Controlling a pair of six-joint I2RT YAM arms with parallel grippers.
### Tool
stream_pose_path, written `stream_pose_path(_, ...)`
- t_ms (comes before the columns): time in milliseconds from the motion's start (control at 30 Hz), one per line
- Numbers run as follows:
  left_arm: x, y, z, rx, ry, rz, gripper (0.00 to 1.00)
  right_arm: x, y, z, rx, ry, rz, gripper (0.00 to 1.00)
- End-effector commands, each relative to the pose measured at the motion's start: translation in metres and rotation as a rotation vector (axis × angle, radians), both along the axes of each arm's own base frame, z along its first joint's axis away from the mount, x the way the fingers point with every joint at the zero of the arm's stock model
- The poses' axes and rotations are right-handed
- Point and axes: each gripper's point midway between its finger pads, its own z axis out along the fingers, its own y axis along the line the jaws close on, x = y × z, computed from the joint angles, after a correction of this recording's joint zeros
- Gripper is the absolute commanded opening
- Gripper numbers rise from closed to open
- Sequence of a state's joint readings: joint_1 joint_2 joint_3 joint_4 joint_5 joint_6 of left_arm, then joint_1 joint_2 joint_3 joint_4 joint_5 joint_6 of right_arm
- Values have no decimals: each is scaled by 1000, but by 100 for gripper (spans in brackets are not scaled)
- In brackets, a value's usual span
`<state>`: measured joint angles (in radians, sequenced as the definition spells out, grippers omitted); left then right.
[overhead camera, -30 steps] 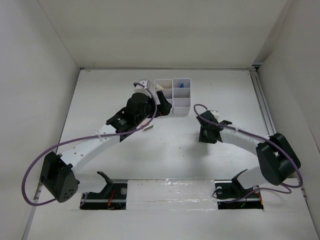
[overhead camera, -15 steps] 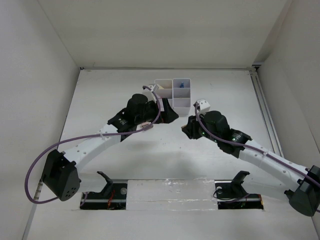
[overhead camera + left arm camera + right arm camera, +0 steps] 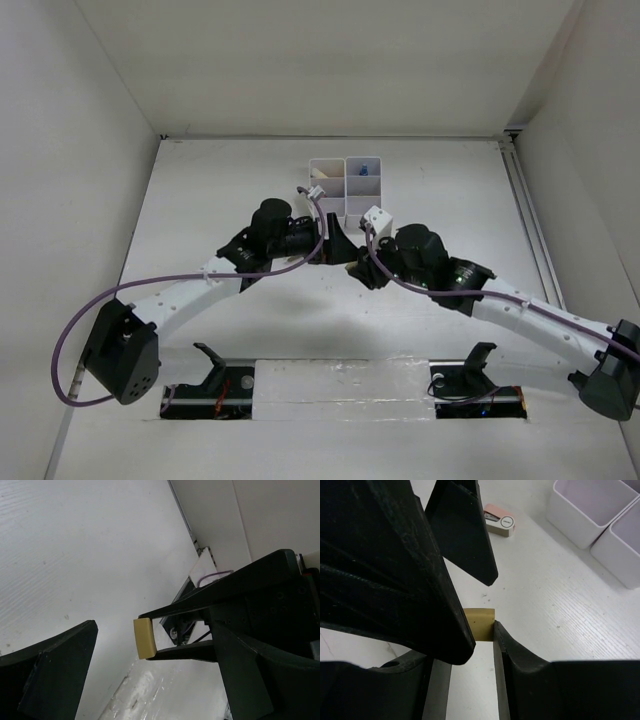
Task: Sort the stationery into containers
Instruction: Pick up the stationery from the center of the board, then place the stationery in the storage box.
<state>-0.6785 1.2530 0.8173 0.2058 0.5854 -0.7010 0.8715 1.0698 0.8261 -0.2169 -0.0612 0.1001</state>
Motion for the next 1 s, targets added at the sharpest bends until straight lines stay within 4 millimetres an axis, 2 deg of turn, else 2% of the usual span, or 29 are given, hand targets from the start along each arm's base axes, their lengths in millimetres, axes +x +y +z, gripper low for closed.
stream_pose_path(0, -15, -10, 16, -78, -5, -92, 94, 12, 5, 47, 71, -135, -31, 0)
stream_pose_path(167, -13, -10, 20, -70, 2, -83, 86, 13, -6, 46, 63, -159, -66, 0)
stream_pose_path(267, -9, -9, 23, -53, 0, -63, 86, 14, -11, 52, 74, -187, -82, 0)
stream_pose_path(300, -8, -8, 29, -57, -13, -50, 86, 17, -14, 48, 60, -189, -106, 0)
stream_pose_path(333, -6, -7, 26, -45, -6, -34, 86, 17, -15, 48, 60, -189, -106, 0)
stream_pose_path(433, 0, -3, 39, -48, -47, 8, 86, 13, -11, 48, 63, -187, -73, 0)
stream_pose_path(467, 0, -2, 37, -37, -47, 5, 86, 10, -9, 48, 63, -188, -51, 0)
stream_pose_path(500, 1, -4, 46, -47, -59, 5, 87, 8, -7, 48, 67, -184, -35, 0)
stream_pose_path(567, 4, -7, 41, -28, -55, -9, 87, 6, -5, 48, 62, -192, -10, 0)
stream_pose_path(600, 6, -8, 42, -28, -55, -9, 87, 3, -5, 52, 71, -202, 8, 0)
stream_pose_path(667, 4, -12, 32, -17, -23, -39, 87, -1, -3, 65, 109, -233, 33, 0)
stream_pose_path(700, 3, -14, 39, -34, -36, -55, 86, -3, -4, 62, 104, -236, 45, 0)
stream_pose_path(767, 1, -17, 36, -37, -26, -78, 81, -4, -9, 69, 118, -263, 38, 0)
stream_pose_path(800, -1, -18, 32, -36, -5, -88, 75, -3, -10, 64, 108, -259, 30, 0)
stream_pose_path(833, 0, -19, 34, -42, -12, -88, 73, -5, -12, 63, 110, -261, 30, 0)
stream_pose_path(867, -2, -19, 35, -47, -1, -97, 72, -5, -13, 72, 128, -287, 31, 0)
stream_pose_path(967, -4, -20, 37, -58, 2, -105, 72, -6, -14, 70, 136, -293, 30, 0)
